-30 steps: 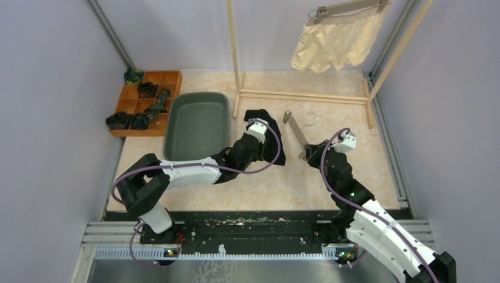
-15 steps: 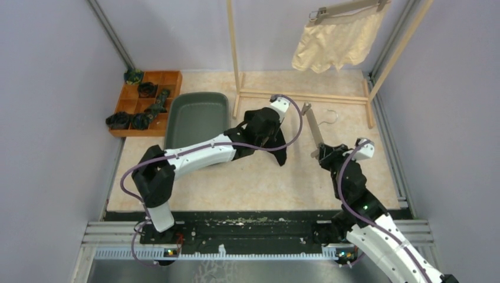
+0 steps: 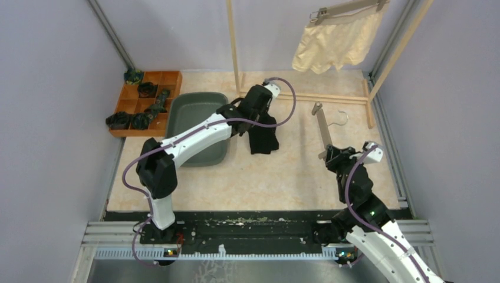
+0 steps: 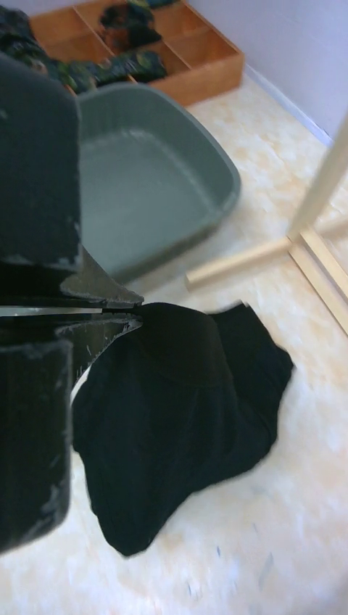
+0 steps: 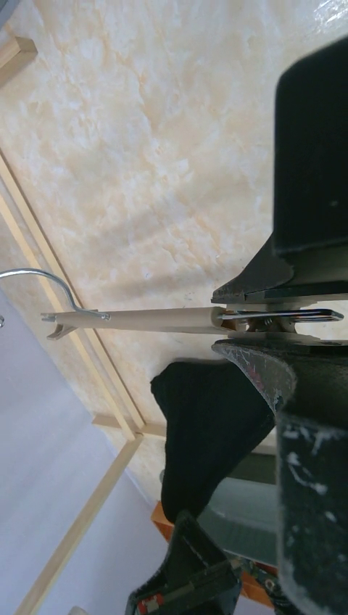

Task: Clip the underwear to the hanger
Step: Flatten out the underwear at the center of the board.

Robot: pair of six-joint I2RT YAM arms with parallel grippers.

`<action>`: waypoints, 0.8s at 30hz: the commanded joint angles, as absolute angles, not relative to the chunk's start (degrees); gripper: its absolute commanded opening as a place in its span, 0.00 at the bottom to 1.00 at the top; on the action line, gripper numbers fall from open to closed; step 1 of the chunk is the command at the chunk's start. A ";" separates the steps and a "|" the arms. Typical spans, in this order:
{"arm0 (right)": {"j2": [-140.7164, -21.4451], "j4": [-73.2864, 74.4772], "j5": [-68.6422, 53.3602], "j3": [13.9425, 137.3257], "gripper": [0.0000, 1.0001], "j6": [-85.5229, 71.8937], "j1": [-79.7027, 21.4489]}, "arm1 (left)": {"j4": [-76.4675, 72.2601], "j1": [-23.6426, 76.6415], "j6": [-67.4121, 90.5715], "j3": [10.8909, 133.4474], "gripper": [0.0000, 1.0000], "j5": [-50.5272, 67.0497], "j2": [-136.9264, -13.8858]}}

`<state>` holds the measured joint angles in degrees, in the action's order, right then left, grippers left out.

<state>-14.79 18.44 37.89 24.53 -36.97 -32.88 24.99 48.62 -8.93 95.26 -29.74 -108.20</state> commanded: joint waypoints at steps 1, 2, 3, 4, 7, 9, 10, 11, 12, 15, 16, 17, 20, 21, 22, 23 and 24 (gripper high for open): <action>-15.41 15.97 38.50 27.51 0.00 -36.05 -33.14 | 29.92 46.40 -10.21 92.66 0.00 -34.23 -100.59; -15.89 15.57 37.97 27.54 0.00 -36.17 -33.13 | 30.36 45.94 -10.25 91.75 0.00 -36.47 -98.82; -16.36 15.15 37.38 27.44 0.00 -36.25 -33.13 | 31.21 45.38 -10.37 91.11 0.00 -38.77 -97.60; -16.79 14.74 36.86 27.28 0.00 -36.41 -33.13 | 31.79 45.12 -10.65 90.60 0.00 -40.66 -96.67; -17.54 13.55 35.95 26.70 0.00 -36.72 -33.14 | 33.05 45.84 -10.56 90.73 0.00 -38.45 -95.46; -17.73 13.42 35.95 26.74 0.00 -36.72 -33.16 | 32.63 48.23 -10.55 90.83 0.00 -36.52 -96.62; -17.71 13.63 36.11 26.91 0.00 -36.58 -33.14 | 32.39 49.91 -10.88 90.97 0.00 -36.36 -98.22; -17.45 14.12 36.31 27.02 0.00 -36.44 -33.15 | 32.58 51.81 -10.98 91.42 0.00 -36.54 -100.39; -17.08 14.48 36.64 27.13 0.00 -36.33 -33.14 | 33.09 53.46 -10.69 92.15 0.00 -37.04 -102.90; -15.62 15.83 37.74 27.29 0.00 -35.90 -33.13 | 36.42 56.81 -6.87 95.58 0.00 -35.62 -111.14; -15.14 16.47 38.19 27.44 0.00 -35.71 -33.13 | 37.25 57.58 -5.36 96.09 0.00 -34.27 -113.37; -14.78 17.13 38.60 27.61 0.00 -35.57 -33.16 | 37.46 58.10 -4.01 96.09 0.00 -33.12 -115.04; -13.49 19.07 40.08 28.39 0.00 -35.05 -33.13 | 36.77 59.32 -0.02 94.23 0.00 -30.09 -117.88; -13.02 19.59 40.42 28.59 0.00 -34.73 -33.20 | 36.13 59.52 1.27 93.19 0.00 -29.16 -117.95; -12.63 20.03 40.80 28.90 0.00 -34.60 -33.14 | 35.29 59.65 2.29 91.69 0.00 -28.33 -117.74; -12.27 20.40 41.17 28.98 0.00 -34.45 -33.14 | 34.12 59.79 3.19 90.08 0.00 -27.58 -117.23; -12.00 20.71 41.47 29.13 0.00 -34.28 -33.13 | 32.92 60.03 4.08 88.63 0.00 -26.63 -116.74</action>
